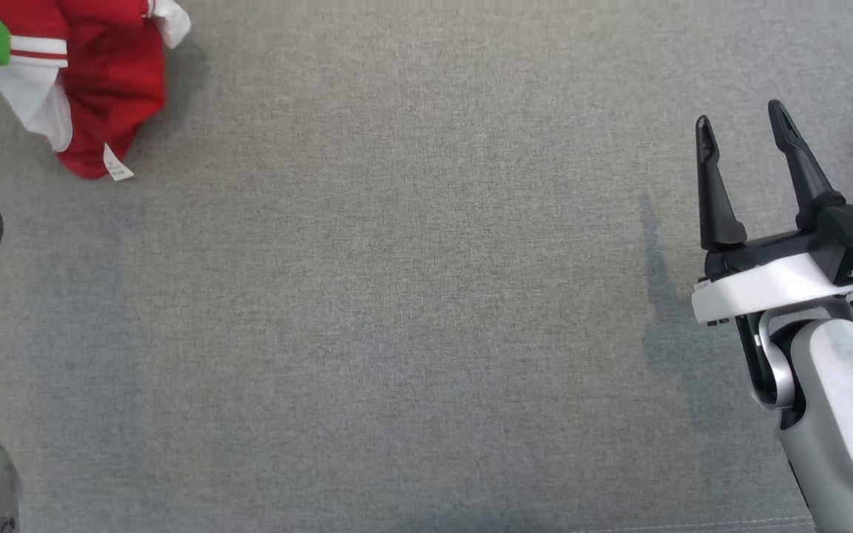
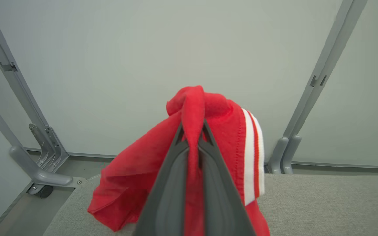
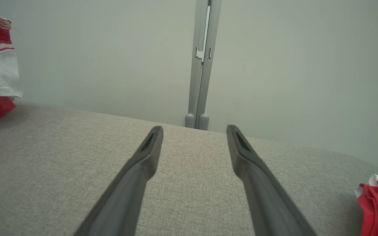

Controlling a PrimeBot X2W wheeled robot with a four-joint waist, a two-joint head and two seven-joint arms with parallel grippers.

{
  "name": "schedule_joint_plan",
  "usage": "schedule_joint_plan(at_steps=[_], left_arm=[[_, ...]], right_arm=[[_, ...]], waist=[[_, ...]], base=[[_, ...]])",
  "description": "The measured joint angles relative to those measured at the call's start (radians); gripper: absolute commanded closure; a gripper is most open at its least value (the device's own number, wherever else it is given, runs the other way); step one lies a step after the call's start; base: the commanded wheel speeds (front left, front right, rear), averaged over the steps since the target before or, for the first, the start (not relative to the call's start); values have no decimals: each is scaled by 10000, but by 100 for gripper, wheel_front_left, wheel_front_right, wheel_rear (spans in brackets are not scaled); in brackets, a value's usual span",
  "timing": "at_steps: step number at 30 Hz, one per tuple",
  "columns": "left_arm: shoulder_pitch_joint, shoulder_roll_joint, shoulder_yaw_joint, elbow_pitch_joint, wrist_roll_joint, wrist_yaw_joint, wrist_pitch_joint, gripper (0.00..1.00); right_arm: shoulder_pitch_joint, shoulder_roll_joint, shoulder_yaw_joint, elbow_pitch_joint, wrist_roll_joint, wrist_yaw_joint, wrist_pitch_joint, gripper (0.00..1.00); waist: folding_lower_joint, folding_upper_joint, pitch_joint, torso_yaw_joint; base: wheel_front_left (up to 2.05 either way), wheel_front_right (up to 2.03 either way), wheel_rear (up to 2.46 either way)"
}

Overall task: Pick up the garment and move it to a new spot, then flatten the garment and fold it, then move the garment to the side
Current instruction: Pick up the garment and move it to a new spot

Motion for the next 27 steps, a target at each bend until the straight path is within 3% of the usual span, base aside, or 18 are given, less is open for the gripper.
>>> schedule_joint_plan(at_steps=[7, 15, 22, 27], left_arm=[[348, -305, -445, -479, -430, -199, -27, 100], [1456, -190, -1003, -1191, -941, -232, 378, 100], [2881, -552, -3231, -2092, -2004, -242, 1536, 100], [3444, -1106, -3963, -2750, -2901, -242, 1860, 100]], right_arm=[[440, 314, 107, 508, 272, 0, -92, 0], [1072, 552, 314, 974, 393, 0, -180, 0], [1693, 604, 546, 1300, 466, 75, -188, 0], [1839, 608, 623, 1273, 466, 94, -186, 0]], waist=[[0, 0, -987, -1], [0, 0, -2122, -143], [-1, 0, -3102, -374], [-1, 0, -3535, -626]], base=[[0, 0, 0], [0, 0, 0], [0, 0, 0], [0, 0, 0]])
